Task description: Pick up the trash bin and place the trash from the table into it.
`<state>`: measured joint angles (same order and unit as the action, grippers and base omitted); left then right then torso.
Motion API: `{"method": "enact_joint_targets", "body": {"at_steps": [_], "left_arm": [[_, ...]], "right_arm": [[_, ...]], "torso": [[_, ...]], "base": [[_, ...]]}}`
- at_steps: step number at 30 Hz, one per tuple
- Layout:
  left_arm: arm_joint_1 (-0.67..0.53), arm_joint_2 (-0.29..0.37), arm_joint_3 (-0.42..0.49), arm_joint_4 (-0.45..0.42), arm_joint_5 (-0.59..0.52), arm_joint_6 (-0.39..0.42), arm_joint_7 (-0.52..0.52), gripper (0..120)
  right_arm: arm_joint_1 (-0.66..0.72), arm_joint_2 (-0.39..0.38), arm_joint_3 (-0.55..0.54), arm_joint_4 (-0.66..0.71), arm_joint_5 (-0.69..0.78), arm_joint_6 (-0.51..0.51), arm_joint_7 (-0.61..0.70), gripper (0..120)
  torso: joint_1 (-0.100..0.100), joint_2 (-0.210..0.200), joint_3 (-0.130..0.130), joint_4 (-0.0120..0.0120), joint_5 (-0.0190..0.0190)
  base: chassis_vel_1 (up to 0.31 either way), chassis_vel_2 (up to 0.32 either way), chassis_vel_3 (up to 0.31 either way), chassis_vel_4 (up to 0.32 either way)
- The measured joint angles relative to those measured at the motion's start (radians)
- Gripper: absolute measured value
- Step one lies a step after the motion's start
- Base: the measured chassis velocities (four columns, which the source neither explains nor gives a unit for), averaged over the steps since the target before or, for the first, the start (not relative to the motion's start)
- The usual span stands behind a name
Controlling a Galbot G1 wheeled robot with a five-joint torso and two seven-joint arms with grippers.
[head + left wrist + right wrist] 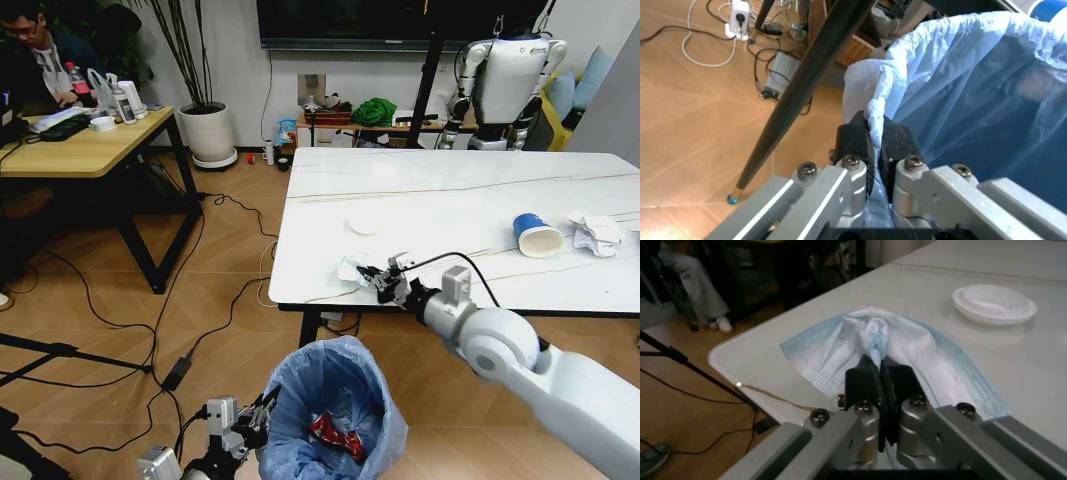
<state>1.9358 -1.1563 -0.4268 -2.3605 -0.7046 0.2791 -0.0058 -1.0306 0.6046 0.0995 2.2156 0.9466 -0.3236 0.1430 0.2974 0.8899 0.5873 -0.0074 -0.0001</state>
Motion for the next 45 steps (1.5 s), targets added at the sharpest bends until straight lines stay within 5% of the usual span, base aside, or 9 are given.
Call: {"method": "enact_joint_targets", "body": {"at_steps": [5,13,37,39,45], "left_arm": [[0.0,0.01,0.003,-0.001,-0.004,0.0,-0.002,0],[-0.003,0.011,-0.002,-0.011,-0.013,0.0,-0.007,0],[-0.008,-0.006,-0.003,-0.018,0.001,0.002,-0.006,0],[-0.008,-0.005,-0.003,-0.02,0.001,0.003,-0.006,0],[-0.007,-0.005,-0.005,-0.022,0.001,0.003,-0.006,0]], "right_arm": [[-0.223,-0.023,0.145,0.097,-0.056,0.035,-0.052,0],[-0.369,-0.031,0.24,0.218,-0.102,0.086,-0.126,0],[-0.644,0.004,0.288,0.222,-0.429,0.274,-0.454,1],[-0.648,0.009,0.29,0.215,-0.443,0.281,-0.468,19],[-0.661,0.017,0.297,0.209,-0.456,0.285,-0.489,36]], "torso": [[0.0,0.0,0.0,-0.0003,0.0002],[0.0,0.0,0.0,0.0004,0.0001],[0.0,0.0,0.0,0.0,0.0001],[0.0,0.0,0.0,0.0,0.0003],[0.0,0.0,0.0,0.0001,0.0001]], "base": [[0.0,0.0,0.0,0.0],[0.0,0.0,0.0,0.0],[0.0,0.0,0.0,0.0],[0.0,0.0,0.0,0.0],[0.0,0.0,0.0,0.0]]}}
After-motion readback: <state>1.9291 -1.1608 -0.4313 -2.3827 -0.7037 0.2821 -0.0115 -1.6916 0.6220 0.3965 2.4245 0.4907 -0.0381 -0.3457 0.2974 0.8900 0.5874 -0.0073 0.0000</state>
